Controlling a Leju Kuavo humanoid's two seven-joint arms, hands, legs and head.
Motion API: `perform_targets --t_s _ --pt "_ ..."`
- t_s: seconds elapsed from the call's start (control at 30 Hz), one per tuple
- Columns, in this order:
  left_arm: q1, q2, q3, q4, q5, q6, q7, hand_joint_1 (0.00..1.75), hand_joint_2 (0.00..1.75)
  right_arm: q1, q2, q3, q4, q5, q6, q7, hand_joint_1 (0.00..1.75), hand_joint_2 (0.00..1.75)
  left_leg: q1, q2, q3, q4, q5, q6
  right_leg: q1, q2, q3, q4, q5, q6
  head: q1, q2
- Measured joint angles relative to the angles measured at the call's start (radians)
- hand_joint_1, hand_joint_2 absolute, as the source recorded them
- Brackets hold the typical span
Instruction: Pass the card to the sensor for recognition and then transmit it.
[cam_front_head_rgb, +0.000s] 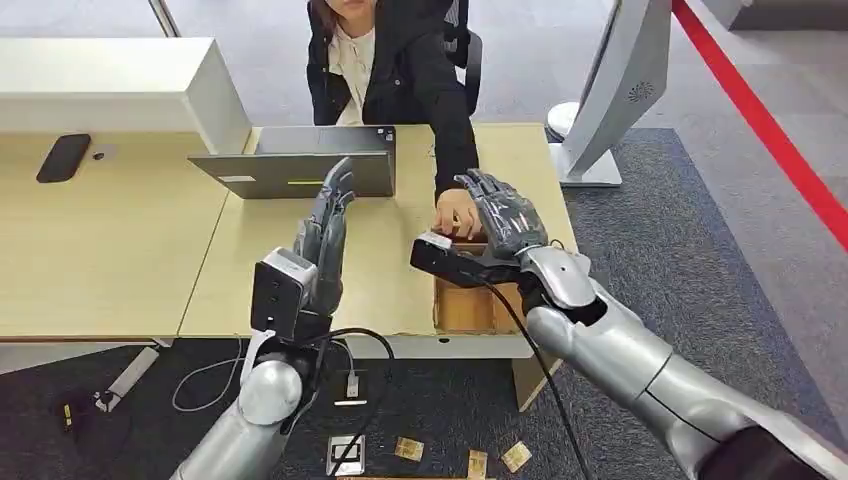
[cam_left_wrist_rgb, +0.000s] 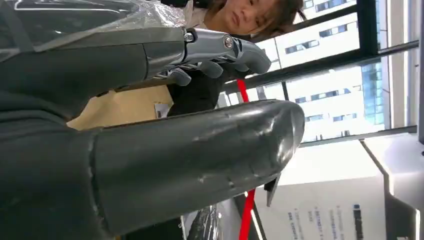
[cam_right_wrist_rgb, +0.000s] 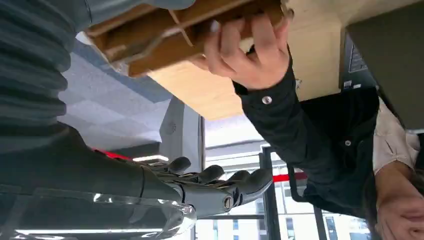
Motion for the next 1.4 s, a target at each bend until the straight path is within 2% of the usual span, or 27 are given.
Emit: perform_targets --t_s 0.4,0.67,1.13,1.4 --pt "0.026 0.007 0.01 -0.005 -0.021 -0.021 0.014 0.0 0.0 0.117 -0.04 -0.065 -0.211 0.015 -0.026 0.05 0.0 1.75 0.0 0.0 0.0 0.0 0.0 0.0 0.0 0.0 0.0 0.0 0.0 0.0 0.0 0.0" --pt "0.036 0.008 0.023 -0.009 -0.026 -0.036 0.014 0.0 0.0 0.151 -0.056 -0.101 -0.27 0.017 -0.021 0.052 0.0 1.75 0.0 0.0 0.0 0.0 0.0 0.0 0.0 0.0 0.0 0.0 0.0 0.0 0.0 0.0" --pt "0.041 0.008 0.03 -0.01 -0.034 -0.068 0.014 0.0 0.0 0.152 -0.054 -0.106 -0.269 0.07 0.008 0.024 0.0 1.75 0.0 0.0 -0.001 0.0 0.0 0.0 0.0 0.0 0.0 0.0 0.0 0.0 0.0 0.0" --pt "0.031 -0.011 0.029 -0.008 -0.038 -0.096 0.005 0.0 0.0 0.084 -0.025 -0.092 -0.165 0.126 0.015 -0.026 0.0 1.75 0.0 0.0 0.0 0.0 0.0 0.0 0.0 0.0 0.0 0.0 0.0 0.0 0.0 0.0"
